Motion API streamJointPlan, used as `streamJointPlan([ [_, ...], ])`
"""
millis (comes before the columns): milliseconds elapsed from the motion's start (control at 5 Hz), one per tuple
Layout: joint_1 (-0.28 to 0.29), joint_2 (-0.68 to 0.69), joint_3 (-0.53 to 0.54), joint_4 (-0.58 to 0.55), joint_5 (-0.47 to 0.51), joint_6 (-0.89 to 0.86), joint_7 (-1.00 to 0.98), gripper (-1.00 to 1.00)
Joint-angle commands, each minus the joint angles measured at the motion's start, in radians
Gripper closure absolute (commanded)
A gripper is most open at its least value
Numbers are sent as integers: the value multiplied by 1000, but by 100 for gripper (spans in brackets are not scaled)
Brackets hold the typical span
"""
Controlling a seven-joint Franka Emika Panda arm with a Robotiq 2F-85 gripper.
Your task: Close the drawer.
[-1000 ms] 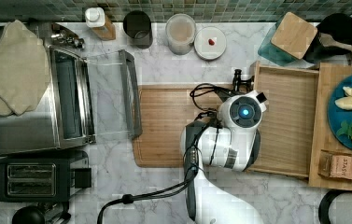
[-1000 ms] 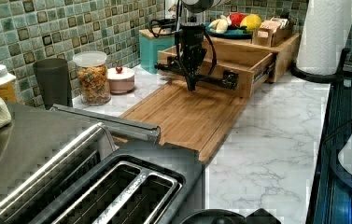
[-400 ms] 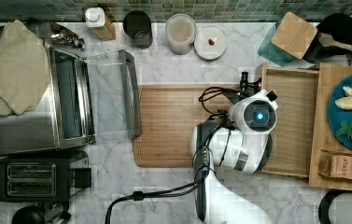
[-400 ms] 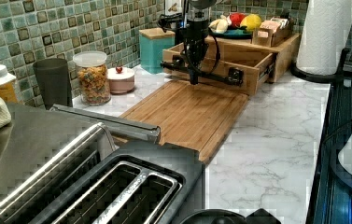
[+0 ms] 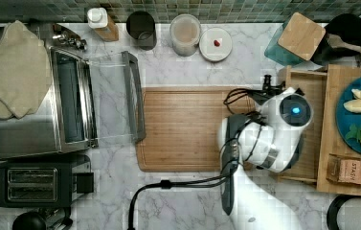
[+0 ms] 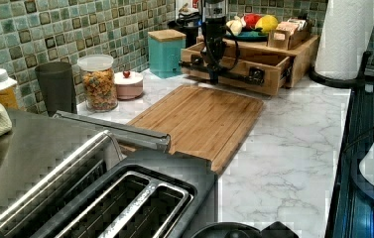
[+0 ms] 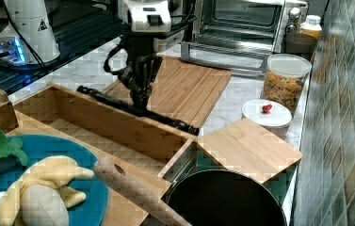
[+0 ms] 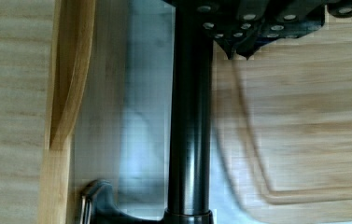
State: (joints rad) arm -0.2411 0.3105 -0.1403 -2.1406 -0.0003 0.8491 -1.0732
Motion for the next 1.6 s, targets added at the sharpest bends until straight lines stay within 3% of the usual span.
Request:
streamJointPlan([
  [200,-130,-14,-299,169,-63,105,34,100],
  [400,-76,-75,-333,95,-109,102,138,100],
  [1600,-103,-78,-305,95,-121,101,145,100],
])
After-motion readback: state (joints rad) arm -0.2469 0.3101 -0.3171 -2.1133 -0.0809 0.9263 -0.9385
